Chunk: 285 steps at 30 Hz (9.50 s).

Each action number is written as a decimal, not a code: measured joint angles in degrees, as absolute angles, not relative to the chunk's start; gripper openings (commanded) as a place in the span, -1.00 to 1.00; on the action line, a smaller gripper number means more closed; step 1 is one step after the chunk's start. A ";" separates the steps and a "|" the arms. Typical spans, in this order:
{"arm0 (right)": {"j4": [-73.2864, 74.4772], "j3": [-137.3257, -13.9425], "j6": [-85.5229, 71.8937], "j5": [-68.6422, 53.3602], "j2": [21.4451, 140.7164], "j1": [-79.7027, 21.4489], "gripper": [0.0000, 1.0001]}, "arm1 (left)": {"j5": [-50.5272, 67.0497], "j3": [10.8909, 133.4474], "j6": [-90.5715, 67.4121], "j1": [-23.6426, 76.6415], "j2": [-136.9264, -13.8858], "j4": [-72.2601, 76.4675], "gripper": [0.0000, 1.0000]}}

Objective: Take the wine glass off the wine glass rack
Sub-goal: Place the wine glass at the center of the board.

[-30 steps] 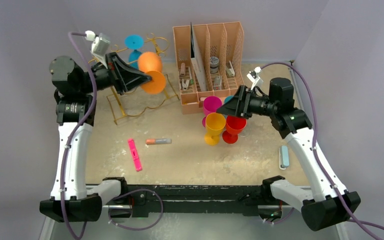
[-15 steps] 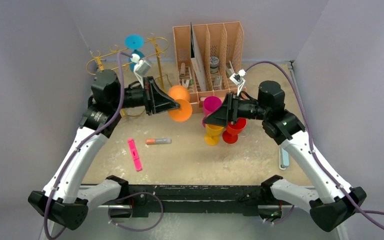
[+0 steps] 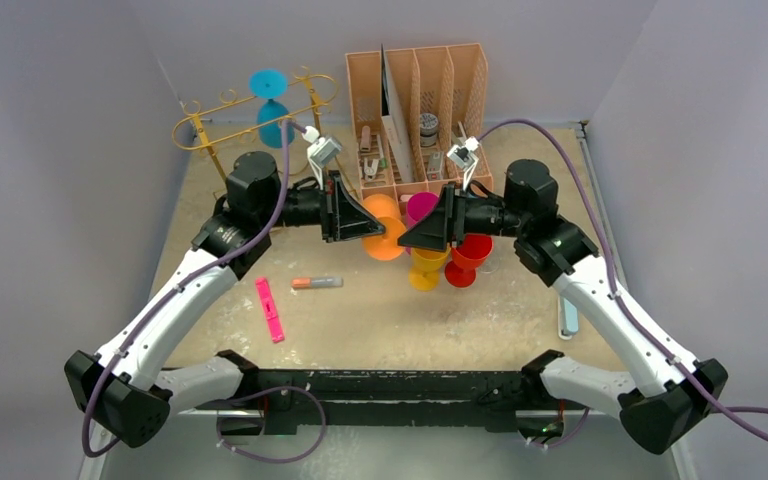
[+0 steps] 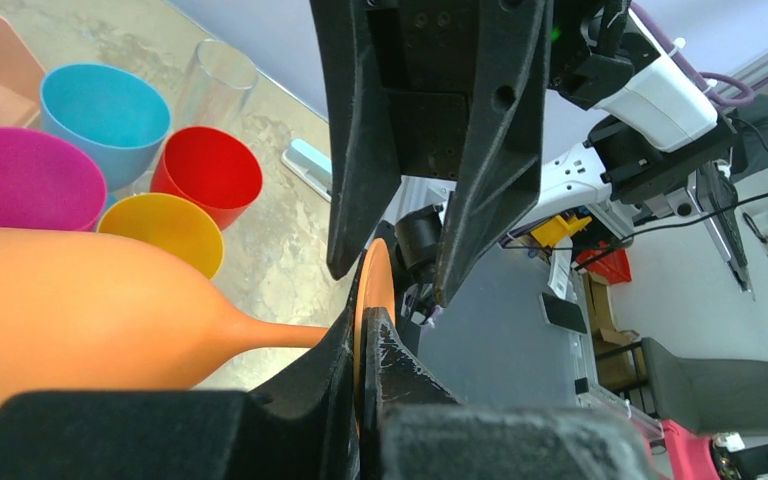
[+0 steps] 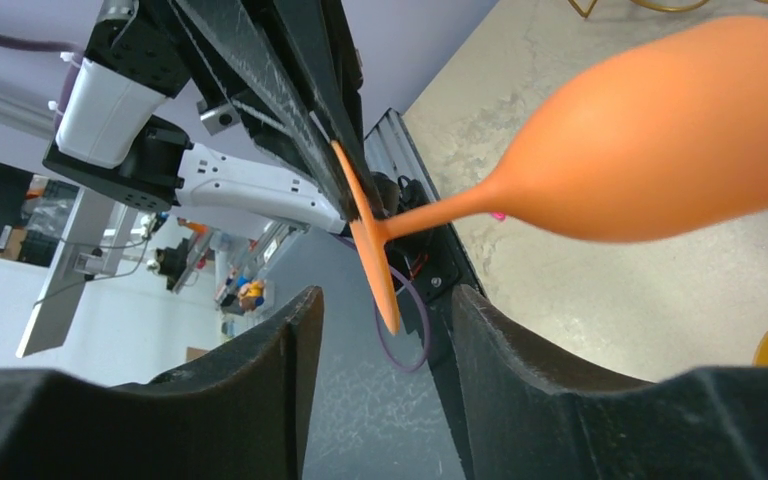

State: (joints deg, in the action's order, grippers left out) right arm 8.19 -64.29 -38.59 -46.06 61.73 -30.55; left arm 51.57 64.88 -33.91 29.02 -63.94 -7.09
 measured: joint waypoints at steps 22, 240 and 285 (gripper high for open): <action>0.30 -64.27 -44.31 -49.23 64.99 -30.74 -0.63 | 50.94 63.24 -35.16 29.82 -62.70 -5.54 -1.00; -3.77 -68.18 -59.18 -67.51 73.21 -28.27 -1.00 | 65.30 62.92 37.58 30.20 -50.50 -54.24 -0.51; 32.95 -71.99 -10.09 -16.45 70.24 -49.54 -1.00 | 25.74 60.18 15.25 30.15 -41.39 -35.94 0.65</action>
